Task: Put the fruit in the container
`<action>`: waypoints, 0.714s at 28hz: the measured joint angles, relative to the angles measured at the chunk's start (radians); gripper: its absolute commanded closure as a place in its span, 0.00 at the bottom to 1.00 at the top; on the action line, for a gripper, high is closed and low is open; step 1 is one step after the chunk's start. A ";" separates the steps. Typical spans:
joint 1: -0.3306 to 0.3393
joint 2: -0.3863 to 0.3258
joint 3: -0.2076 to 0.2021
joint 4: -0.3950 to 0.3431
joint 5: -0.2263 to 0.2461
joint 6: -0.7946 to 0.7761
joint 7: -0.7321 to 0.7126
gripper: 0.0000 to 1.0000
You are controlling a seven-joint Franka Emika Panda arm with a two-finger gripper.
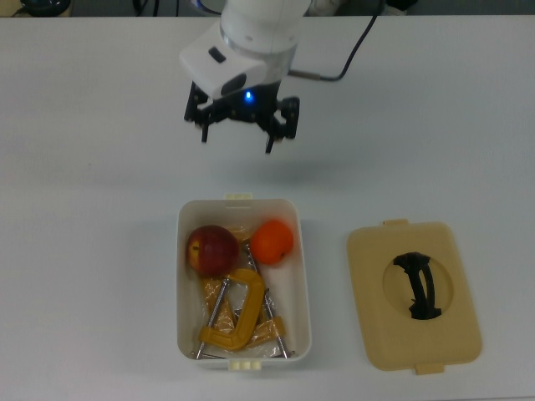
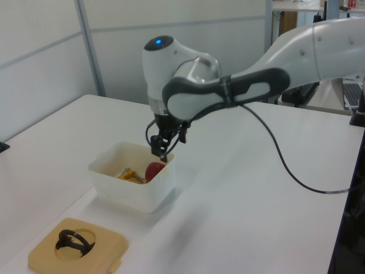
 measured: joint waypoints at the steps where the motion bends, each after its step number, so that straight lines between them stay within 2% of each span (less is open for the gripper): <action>1: 0.000 -0.013 0.000 -0.003 0.015 -0.031 -0.004 0.00; 4: -0.001 -0.059 0.000 -0.010 0.055 -0.124 -0.010 0.00; 9: -0.005 -0.126 -0.004 -0.037 0.106 -0.174 -0.012 0.00; 15: -0.007 -0.195 -0.011 -0.082 0.115 -0.176 -0.013 0.00; 20: -0.018 -0.230 -0.023 -0.079 0.116 -0.219 -0.016 0.00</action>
